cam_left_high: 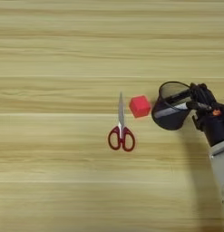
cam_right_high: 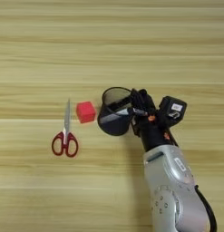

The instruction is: Move the objects on the table

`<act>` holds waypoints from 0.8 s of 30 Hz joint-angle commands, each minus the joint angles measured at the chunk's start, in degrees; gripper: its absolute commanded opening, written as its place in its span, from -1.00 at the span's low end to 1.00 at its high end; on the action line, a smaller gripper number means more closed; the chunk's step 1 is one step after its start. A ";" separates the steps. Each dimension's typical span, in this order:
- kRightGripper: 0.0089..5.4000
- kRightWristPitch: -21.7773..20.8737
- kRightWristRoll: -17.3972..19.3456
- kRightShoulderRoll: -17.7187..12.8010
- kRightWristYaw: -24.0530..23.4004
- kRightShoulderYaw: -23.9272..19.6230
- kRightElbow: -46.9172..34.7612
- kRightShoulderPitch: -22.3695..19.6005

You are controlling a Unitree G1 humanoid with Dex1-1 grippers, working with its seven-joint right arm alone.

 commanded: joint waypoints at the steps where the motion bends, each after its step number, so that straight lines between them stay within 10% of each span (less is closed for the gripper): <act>1: -0.71 -2.96 -0.97 -1.05 0.51 0.06 -2.95 -2.32; 24: -0.72 -1.83 -0.50 -2.36 -0.62 -1.14 -9.75 -1.83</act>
